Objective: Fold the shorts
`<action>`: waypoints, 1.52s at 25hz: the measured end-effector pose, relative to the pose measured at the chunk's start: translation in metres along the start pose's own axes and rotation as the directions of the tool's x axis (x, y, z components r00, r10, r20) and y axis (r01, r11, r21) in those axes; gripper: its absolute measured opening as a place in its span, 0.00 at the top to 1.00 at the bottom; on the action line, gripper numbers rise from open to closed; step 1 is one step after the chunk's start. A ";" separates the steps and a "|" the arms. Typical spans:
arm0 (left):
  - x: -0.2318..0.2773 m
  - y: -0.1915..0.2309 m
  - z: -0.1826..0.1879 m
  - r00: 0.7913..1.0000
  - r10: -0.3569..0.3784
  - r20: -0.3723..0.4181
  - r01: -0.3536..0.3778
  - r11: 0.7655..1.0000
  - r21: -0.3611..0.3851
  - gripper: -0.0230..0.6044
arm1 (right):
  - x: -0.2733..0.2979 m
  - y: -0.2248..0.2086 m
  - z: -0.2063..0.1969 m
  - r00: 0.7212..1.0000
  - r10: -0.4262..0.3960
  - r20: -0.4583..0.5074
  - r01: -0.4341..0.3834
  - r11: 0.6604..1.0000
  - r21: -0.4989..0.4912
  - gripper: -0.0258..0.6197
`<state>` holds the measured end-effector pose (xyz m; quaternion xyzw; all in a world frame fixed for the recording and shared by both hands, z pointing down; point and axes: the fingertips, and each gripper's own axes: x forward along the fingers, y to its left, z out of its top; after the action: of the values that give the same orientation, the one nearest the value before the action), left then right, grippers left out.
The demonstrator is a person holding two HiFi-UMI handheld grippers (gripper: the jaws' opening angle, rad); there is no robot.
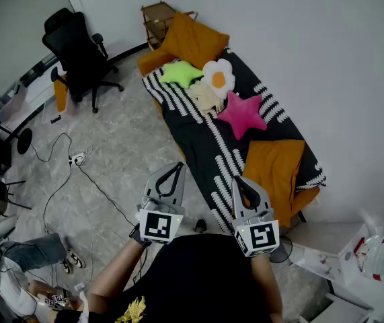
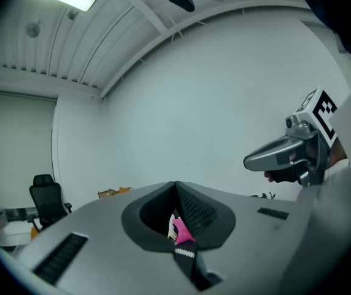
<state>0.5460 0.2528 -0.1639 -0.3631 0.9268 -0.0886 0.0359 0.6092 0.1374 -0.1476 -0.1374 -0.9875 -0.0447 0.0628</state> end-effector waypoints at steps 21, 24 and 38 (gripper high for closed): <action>0.021 0.015 -0.014 0.990 -0.020 -0.140 0.029 0.998 0.062 0.94 | -0.017 -0.060 -0.024 0.982 -0.189 -0.028 0.190 0.982 0.020 0.93; 0.025 0.013 -0.008 0.992 -0.033 -0.119 0.041 0.997 0.070 0.94 | -0.020 -0.075 -0.020 0.974 -0.223 -0.028 0.223 0.975 -0.018 0.87; 0.032 0.006 0.010 0.990 -0.114 -0.084 0.127 0.978 0.163 0.64 | -0.013 -0.078 -0.017 0.982 -0.189 -0.022 0.190 0.974 0.123 0.70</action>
<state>0.5197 0.2337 -0.1748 -0.4108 0.8931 -0.1817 0.0265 0.6019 0.0570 -0.1384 -0.0380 -0.9967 0.0105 0.0715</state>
